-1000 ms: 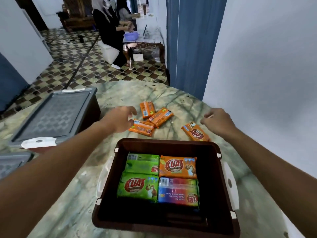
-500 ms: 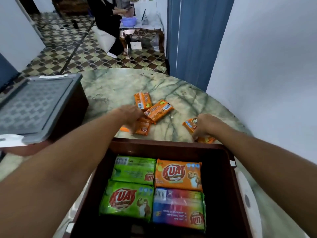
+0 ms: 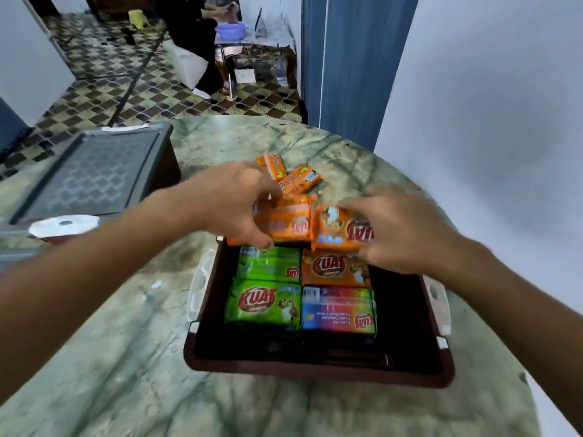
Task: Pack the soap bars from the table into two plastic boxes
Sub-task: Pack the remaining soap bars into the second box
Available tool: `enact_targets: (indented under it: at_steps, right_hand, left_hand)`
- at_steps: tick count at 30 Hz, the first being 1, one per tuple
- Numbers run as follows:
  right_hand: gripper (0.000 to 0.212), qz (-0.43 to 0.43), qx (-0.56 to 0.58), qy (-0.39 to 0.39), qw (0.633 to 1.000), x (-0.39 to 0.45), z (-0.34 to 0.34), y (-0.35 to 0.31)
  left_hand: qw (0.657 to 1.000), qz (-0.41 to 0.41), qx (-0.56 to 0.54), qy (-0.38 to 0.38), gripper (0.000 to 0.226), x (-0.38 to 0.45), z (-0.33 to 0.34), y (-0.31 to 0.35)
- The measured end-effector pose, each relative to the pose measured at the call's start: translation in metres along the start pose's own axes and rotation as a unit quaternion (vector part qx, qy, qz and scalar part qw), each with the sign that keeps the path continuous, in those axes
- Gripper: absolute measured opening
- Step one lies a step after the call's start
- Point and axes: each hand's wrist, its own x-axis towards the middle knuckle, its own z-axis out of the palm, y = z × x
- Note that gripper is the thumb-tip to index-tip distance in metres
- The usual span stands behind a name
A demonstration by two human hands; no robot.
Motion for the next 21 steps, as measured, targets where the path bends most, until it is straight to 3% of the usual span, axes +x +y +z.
enact_targets:
  at_steps: [4, 7, 14, 21]
  right_hand:
    - [0.071, -0.013, -0.015, -0.057, 0.998, -0.015, 0.034, -0.018]
    - [0.063, -0.006, -0.04, -0.066, 0.997, -0.011, 0.055, -0.019]
    - [0.054, 0.025, -0.056, -0.018, 0.998, -0.003, 0.084, -0.04]
    - [0.064, 0.015, -0.041, -0.026, 0.999, -0.009, 0.088, -0.036]
  left_hand:
    - [0.995, -0.017, 0.068, -0.069, 0.067, -0.021, 0.036, 0.031]
    - [0.994, -0.043, 0.056, -0.089, 0.063, -0.021, 0.063, 0.03]
    - [0.996, -0.078, 0.039, -0.029, 0.047, -0.019, 0.085, 0.027]
    - [0.994, -0.096, 0.042, 0.004, 0.042, -0.025, 0.085, 0.033]
